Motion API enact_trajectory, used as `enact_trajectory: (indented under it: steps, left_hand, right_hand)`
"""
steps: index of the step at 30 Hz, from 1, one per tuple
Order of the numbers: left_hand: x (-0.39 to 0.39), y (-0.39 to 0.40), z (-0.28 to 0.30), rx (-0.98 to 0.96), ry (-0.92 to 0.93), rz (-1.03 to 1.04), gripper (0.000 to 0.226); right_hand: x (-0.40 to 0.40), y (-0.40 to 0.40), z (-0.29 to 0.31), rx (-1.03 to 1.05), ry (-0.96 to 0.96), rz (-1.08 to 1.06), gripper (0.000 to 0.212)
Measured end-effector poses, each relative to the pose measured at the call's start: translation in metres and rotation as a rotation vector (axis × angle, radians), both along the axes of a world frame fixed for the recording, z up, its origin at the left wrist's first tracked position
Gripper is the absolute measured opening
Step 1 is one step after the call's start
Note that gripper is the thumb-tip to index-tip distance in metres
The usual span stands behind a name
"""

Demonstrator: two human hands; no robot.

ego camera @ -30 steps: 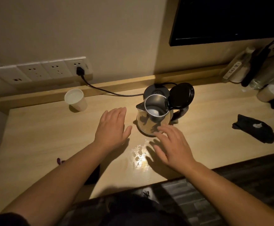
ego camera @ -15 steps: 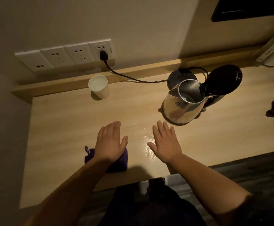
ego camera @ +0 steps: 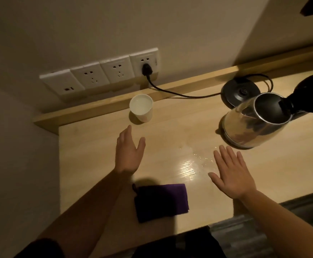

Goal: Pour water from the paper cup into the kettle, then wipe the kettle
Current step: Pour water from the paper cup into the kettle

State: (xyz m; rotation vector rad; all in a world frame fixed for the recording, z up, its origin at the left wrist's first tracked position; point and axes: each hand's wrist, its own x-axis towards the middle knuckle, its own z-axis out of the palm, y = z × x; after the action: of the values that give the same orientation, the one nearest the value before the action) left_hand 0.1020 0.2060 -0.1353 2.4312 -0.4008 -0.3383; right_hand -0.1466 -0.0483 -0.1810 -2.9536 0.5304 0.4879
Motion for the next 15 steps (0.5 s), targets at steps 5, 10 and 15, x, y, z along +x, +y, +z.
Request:
enact_trajectory:
  steps: [5,10,15]
  left_hand:
    - [0.035,-0.020,-0.011,-0.229,0.177,0.151,0.088]
    - [0.063,-0.046,-0.019,-0.352,0.231,0.152,0.102]
    - [0.078,-0.061,-0.024,-0.500,0.253,0.165,0.093]
  right_hand:
    - [0.000,-0.001,-0.003,0.004,-0.029,-0.022,0.081]
    - [0.000,0.000,-0.005,0.009,-0.050,-0.022,0.081]
    - [0.001,0.001,-0.004,0.016,-0.079,-0.027,0.079]
